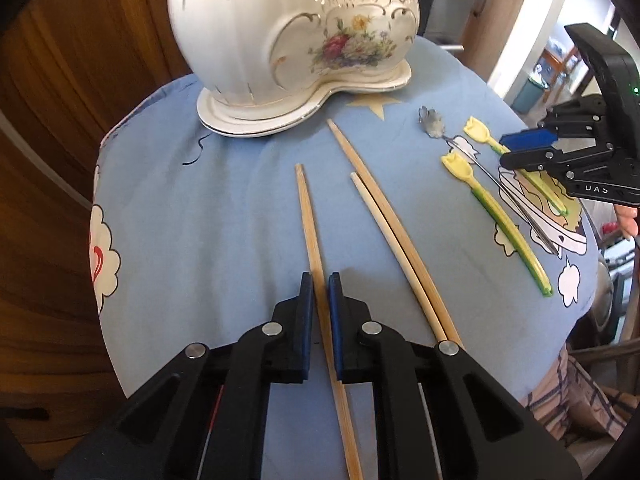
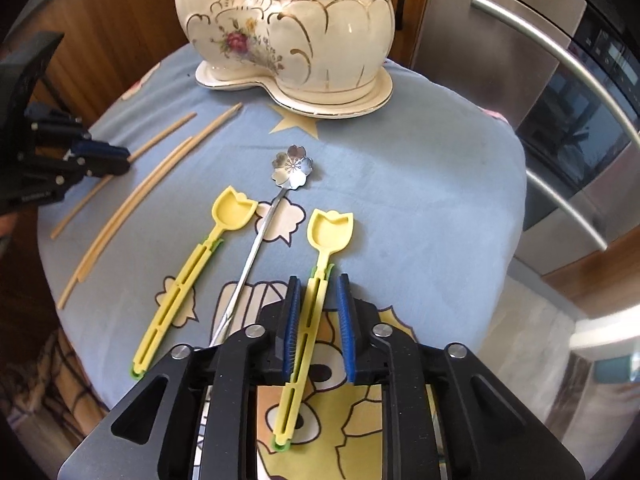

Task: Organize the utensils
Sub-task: 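Grasp a wooden chopstick with the left tool while the right tool grasps a yellow tulip utensil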

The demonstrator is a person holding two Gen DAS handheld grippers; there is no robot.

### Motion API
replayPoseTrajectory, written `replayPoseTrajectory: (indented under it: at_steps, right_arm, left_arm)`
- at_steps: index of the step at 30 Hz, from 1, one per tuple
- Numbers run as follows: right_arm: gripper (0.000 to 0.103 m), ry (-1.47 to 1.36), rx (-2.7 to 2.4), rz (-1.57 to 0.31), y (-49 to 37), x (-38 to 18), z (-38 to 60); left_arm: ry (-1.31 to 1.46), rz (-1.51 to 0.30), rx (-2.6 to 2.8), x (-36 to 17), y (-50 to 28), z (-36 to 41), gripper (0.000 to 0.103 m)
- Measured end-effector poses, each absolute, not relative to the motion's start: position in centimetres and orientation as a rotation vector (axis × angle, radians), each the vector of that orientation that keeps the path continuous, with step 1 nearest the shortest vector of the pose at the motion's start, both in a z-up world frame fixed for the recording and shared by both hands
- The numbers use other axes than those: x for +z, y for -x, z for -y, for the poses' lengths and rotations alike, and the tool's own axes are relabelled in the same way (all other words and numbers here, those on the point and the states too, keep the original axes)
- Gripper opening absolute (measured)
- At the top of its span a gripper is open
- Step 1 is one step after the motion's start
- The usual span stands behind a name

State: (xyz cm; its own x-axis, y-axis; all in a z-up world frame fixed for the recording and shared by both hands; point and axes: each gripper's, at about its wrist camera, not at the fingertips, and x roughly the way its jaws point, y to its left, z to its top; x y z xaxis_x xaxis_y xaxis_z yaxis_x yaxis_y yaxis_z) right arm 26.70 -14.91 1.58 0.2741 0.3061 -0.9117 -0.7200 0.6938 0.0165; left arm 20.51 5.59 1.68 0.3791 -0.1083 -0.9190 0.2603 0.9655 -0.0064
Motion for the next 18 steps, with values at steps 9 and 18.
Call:
replayPoseTrajectory:
  at_steps: [9,18]
  right_arm:
    - [0.021,0.508,0.749,-1.112,-26.9,1.7,14.5]
    - [0.021,0.517,0.759,-1.121,-27.2,1.7,14.3]
  left_arm:
    - [-0.231,-1.225,-0.282,1.7,-21.7,-4.8,0.01]
    - [-0.273,-1.252,-0.281,1.9,-22.4,-3.7,0.01]
